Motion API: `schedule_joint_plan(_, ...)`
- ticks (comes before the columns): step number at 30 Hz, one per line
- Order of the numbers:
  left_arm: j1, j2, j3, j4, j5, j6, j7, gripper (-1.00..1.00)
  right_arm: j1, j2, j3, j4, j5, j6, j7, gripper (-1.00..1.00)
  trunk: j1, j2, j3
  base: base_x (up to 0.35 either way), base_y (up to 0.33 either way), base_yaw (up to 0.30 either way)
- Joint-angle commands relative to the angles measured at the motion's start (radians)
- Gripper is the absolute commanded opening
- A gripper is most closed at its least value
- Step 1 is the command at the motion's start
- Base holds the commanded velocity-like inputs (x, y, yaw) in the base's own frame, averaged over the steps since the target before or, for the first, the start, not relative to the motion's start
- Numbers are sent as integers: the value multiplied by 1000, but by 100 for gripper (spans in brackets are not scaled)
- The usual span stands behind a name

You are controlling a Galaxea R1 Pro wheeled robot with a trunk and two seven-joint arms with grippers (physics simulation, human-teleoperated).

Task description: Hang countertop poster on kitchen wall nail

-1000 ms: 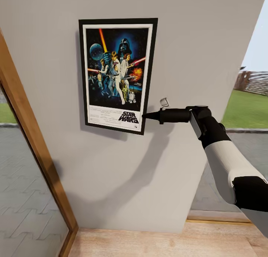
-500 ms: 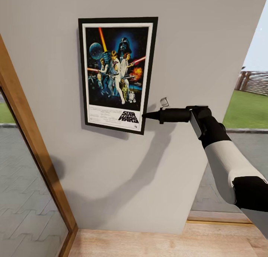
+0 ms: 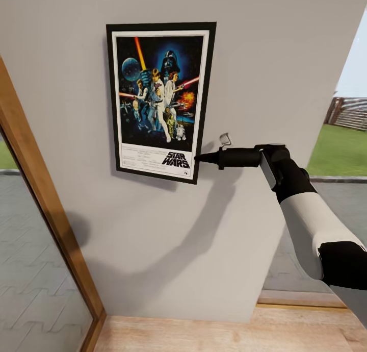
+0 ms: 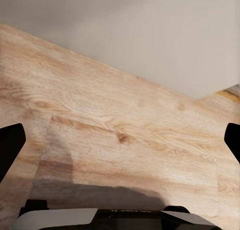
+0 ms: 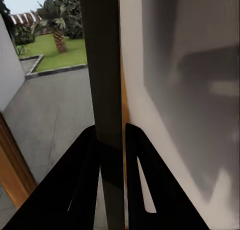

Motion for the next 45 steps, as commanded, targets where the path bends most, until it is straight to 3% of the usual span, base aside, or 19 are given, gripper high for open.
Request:
schedule_joint_plan(1,-1,0,-5,2,10,-1,-5,100,-1,-1,4,0,-10,11,-2,-100,1,-2,-2,96,0,0)
schedule_joint_plan(43,-3,0,-7,-6,7,-4,-3,100,-1,-1,3,-10,-9,13,-1,-100,1,-2,-2,31,-8,0)
schedule_joint_plan(44,-3,0,-7,-6,7,-4,-2,100,-1,-1,174,-93,-57,-41,136,-100,1,-2,-2,161,-56,0)
schedule_joint_plan(45,-3,0,-7,-6,7,-4,-2,100,-1,-1,154,-88,-61,-36,123,-100,1,-2,-2,129,-45,0)
